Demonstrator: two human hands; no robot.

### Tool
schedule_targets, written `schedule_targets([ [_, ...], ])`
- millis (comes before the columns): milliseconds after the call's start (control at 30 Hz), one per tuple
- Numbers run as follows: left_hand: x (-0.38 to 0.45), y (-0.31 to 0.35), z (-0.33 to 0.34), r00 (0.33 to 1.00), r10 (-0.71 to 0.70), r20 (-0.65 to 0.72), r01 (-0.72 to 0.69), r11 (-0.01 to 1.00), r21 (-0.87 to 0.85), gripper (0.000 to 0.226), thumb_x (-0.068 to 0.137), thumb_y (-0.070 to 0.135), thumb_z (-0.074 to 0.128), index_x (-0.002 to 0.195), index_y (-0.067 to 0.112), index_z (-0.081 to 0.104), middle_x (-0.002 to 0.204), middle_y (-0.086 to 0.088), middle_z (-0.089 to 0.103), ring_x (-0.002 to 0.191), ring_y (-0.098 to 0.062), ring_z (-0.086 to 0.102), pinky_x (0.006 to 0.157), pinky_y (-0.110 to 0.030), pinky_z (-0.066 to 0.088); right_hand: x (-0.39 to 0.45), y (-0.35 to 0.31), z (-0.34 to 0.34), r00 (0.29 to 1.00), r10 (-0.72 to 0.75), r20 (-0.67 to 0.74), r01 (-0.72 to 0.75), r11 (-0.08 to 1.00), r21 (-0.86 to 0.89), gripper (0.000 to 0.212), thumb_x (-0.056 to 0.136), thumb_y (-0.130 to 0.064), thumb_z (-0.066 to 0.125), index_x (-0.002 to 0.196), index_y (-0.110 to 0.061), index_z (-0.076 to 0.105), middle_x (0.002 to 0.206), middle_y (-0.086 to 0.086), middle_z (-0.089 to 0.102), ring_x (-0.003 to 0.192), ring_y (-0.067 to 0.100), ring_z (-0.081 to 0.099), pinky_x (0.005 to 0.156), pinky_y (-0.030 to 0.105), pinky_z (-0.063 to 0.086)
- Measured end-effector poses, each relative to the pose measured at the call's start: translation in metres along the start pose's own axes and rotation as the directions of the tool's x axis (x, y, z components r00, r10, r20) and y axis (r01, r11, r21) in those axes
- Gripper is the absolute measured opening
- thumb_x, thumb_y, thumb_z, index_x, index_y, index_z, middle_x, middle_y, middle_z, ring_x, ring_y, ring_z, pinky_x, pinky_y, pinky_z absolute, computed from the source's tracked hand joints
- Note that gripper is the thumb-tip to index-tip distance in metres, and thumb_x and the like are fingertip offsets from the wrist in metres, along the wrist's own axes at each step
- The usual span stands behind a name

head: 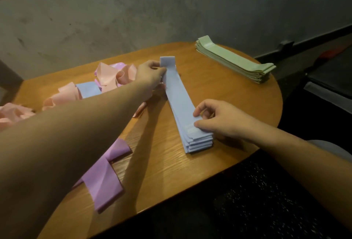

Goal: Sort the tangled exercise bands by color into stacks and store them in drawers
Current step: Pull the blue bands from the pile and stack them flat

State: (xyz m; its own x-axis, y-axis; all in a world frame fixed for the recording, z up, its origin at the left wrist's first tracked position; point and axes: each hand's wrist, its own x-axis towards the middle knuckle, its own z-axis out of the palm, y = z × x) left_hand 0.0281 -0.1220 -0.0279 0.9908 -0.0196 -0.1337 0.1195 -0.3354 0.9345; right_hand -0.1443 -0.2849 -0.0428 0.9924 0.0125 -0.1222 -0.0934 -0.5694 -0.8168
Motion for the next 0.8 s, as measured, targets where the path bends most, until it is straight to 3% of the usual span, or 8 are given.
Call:
schedule_targets([
  [67, 0.002, -0.001, 0.001, 1.000, -0.008, -0.004, 0.008, 1.000, 0.026, 0.024, 0.099, 0.027, 0.063, 0.123, 0.022, 0.062, 0.109, -0.006, 0.066, 0.088, -0.025, 0.072, 0.068, -0.036, 0.064, -0.001, 0.006, 0.000, 0.999, -0.047, 0.003, 0.047, 0.996, -0.078, 0.018, 0.085, -0.021, 0.074, 0.100, -0.023, 0.065, 0.082, -0.008, 0.058, 0.064, 0.000, 0.053, 0.059, 0.016, 0.043],
  [133, 0.005, -0.001, 0.002, 1.000, 0.000, 0.001, 0.000, 1.000, 0.025, 0.024, 0.098, 0.028, 0.065, 0.121, 0.022, 0.062, 0.109, -0.005, 0.066, 0.088, -0.023, 0.072, 0.065, -0.031, 0.063, -0.001, 0.011, -0.001, 0.993, -0.116, -0.011, 0.108, 0.952, -0.287, 0.025, 0.083, -0.034, 0.071, 0.107, -0.033, 0.061, 0.103, -0.012, 0.057, 0.094, 0.005, 0.052, 0.083, 0.024, 0.044],
  [233, 0.005, 0.001, 0.005, 0.998, 0.064, 0.017, -0.064, 0.998, 0.013, 0.020, 0.097, 0.024, 0.066, 0.116, 0.018, 0.064, 0.108, -0.005, 0.066, 0.089, -0.020, 0.070, 0.057, -0.019, 0.057, -0.004, 0.013, -0.001, 0.976, -0.215, 0.025, 0.203, 0.871, -0.447, 0.046, 0.087, -0.042, 0.064, 0.130, -0.041, 0.051, 0.140, -0.015, 0.044, 0.131, 0.009, 0.033, 0.110, 0.035, 0.030],
  [300, 0.007, 0.002, 0.007, 0.995, 0.097, 0.027, -0.097, 0.995, 0.021, 0.023, 0.096, 0.022, 0.068, 0.117, 0.017, 0.063, 0.108, -0.005, 0.065, 0.088, -0.020, 0.070, 0.057, -0.020, 0.058, -0.005, 0.014, -0.001, 0.972, -0.232, 0.043, 0.226, 0.866, -0.447, 0.052, 0.090, -0.042, 0.061, 0.139, -0.042, 0.045, 0.152, -0.015, 0.035, 0.142, 0.005, 0.021, 0.115, 0.034, 0.020],
  [533, 0.018, -0.015, 0.004, 0.980, 0.184, -0.069, -0.155, 0.939, 0.308, 0.020, 0.094, 0.025, 0.070, 0.111, 0.020, 0.060, 0.101, -0.004, 0.067, 0.074, -0.017, 0.067, 0.059, -0.028, 0.058, -0.002, 0.024, 0.004, 0.979, -0.179, 0.095, 0.203, 0.868, -0.453, 0.070, 0.079, -0.068, 0.029, 0.145, -0.047, 0.038, 0.159, -0.015, 0.031, 0.150, 0.007, 0.015, 0.123, 0.041, 0.008],
  [633, 0.022, -0.018, 0.002, 0.976, 0.205, -0.071, -0.165, 0.914, 0.371, 0.032, 0.093, 0.028, 0.072, 0.119, 0.022, 0.054, 0.098, -0.001, 0.061, 0.089, -0.024, 0.068, 0.082, -0.042, 0.061, -0.003, 0.022, 0.002, 0.978, -0.193, 0.074, 0.206, 0.884, -0.420, 0.057, 0.088, -0.059, 0.045, 0.143, -0.046, 0.042, 0.160, -0.019, 0.026, 0.146, 0.003, 0.017, 0.123, 0.036, 0.006],
  [733, 0.020, -0.013, 0.003, 0.971, 0.230, -0.065, -0.181, 0.884, 0.431, 0.041, 0.093, 0.028, 0.071, 0.126, 0.021, 0.047, 0.094, 0.002, 0.056, 0.094, -0.026, 0.066, 0.084, -0.044, 0.059, -0.003, 0.020, 0.000, 0.979, -0.190, 0.078, 0.205, 0.890, -0.407, 0.051, 0.094, -0.045, 0.055, 0.143, -0.045, 0.043, 0.162, -0.021, 0.020, 0.146, 0.003, 0.016, 0.121, 0.033, 0.004],
  [800, 0.017, -0.010, 0.004, 0.948, 0.316, -0.031, -0.252, 0.807, 0.535, 0.039, 0.095, 0.025, 0.069, 0.126, 0.022, 0.047, 0.110, -0.001, 0.056, 0.100, -0.023, 0.062, 0.085, -0.042, 0.059, -0.004, 0.019, 0.001, 0.976, -0.199, 0.084, 0.216, 0.885, -0.412, 0.051, 0.094, -0.046, 0.055, 0.144, -0.045, 0.042, 0.162, -0.020, 0.018, 0.146, 0.004, 0.016, 0.121, 0.034, 0.004],
])
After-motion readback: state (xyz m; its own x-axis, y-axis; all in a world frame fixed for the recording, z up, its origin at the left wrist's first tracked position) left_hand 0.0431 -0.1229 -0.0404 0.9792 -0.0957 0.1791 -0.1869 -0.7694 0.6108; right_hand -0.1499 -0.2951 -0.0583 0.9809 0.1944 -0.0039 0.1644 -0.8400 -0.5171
